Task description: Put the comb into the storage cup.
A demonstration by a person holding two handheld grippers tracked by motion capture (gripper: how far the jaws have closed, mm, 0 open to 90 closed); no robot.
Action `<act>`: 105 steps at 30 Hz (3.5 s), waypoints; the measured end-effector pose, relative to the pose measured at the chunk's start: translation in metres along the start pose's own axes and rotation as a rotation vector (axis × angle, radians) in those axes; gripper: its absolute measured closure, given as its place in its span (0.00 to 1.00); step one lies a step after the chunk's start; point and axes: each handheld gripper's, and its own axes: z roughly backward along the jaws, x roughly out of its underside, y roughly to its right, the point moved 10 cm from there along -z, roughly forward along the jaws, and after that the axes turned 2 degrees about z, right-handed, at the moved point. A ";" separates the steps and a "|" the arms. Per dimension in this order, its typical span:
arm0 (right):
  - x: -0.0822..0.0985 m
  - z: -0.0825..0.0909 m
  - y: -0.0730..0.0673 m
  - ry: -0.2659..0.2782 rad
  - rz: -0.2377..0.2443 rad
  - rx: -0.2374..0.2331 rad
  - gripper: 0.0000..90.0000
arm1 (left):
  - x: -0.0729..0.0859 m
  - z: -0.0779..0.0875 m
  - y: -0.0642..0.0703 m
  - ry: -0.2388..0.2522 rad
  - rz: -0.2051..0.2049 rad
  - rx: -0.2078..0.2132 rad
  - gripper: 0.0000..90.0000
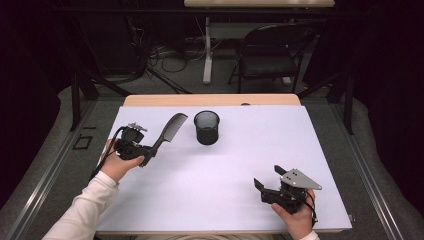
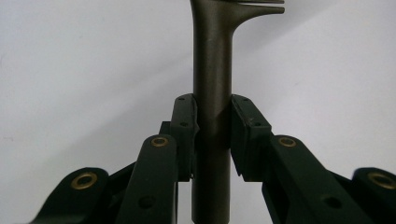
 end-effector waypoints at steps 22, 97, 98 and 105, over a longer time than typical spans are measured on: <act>0.000 0.001 0.000 0.003 0.000 -0.001 0.18 | -0.023 0.006 0.054 0.156 -0.048 0.052 0.81; -0.001 0.001 0.001 0.008 0.003 -0.007 0.19 | -0.023 -0.002 0.105 0.578 -0.054 0.004 0.81; -0.001 0.002 0.001 0.009 0.002 -0.008 0.19 | -0.023 -0.002 0.105 0.579 -0.055 0.003 0.81; -0.001 0.001 0.001 0.012 0.007 -0.009 0.19 | -0.022 -0.003 0.107 0.587 -0.057 0.002 0.81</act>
